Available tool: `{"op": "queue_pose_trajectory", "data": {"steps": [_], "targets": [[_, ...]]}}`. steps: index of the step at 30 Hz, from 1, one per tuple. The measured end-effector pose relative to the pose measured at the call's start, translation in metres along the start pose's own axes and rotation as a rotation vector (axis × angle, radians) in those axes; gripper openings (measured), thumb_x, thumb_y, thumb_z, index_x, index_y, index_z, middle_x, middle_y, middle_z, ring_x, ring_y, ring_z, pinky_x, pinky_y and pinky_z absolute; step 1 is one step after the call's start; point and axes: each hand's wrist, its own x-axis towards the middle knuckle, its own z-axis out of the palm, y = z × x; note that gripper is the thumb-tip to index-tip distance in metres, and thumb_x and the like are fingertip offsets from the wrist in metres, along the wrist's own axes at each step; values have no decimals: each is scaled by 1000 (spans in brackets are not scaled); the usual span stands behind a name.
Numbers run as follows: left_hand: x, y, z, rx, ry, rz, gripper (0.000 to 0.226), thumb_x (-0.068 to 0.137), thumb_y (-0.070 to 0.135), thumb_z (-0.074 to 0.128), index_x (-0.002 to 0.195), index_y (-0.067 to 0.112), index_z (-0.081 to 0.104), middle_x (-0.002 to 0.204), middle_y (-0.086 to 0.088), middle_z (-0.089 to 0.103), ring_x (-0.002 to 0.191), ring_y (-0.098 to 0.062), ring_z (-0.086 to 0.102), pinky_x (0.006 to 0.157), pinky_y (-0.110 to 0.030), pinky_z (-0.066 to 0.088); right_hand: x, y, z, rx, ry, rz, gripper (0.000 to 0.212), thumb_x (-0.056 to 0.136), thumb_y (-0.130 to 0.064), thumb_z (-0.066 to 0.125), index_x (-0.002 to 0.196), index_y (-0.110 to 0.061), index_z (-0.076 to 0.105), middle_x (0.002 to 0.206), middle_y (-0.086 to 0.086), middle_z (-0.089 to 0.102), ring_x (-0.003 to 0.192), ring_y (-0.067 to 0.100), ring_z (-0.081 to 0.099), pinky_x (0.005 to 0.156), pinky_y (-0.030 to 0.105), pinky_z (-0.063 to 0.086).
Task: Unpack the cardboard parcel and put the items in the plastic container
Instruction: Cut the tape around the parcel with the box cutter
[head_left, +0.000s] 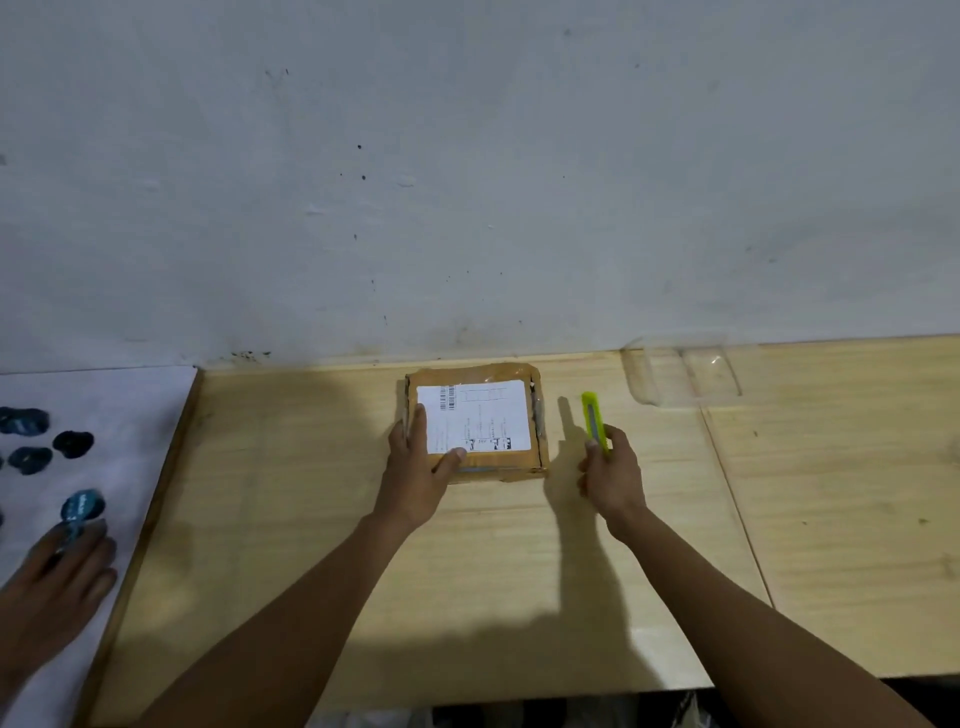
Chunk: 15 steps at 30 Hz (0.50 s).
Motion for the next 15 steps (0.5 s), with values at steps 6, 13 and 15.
{"op": "queue_pose_trajectory", "data": {"steps": [6, 13, 15], "targets": [[-39, 1, 11, 19, -15, 8, 83, 93, 44, 56, 154, 24, 5, 157, -10, 8, 144, -24, 20, 111, -35, 30, -42, -2, -27, 87, -191, -113, 56, 104, -7, 36, 152, -34, 22, 83, 10, 51, 60, 19, 46, 55, 34, 44], [-70, 0, 21, 46, -20, 4, 83, 92, 47, 55, 154, 24, 5, 157, -12, 11, 145, -25, 18, 112, -39, 31, -71, 13, -44, 98, -217, -177, 54, 104, -9, 40, 152, -31, 27, 73, 3, 51, 60, 18, 46, 53, 31, 43], [-76, -1, 23, 47, -13, 7, 83, 92, 47, 56, 155, 23, 7, 157, -13, 12, 145, -25, 18, 112, -38, 31, -79, 15, -48, 116, -263, -173, 62, 102, -4, 42, 152, -34, 23, 71, 4, 53, 63, 20, 48, 57, 32, 45]]}}
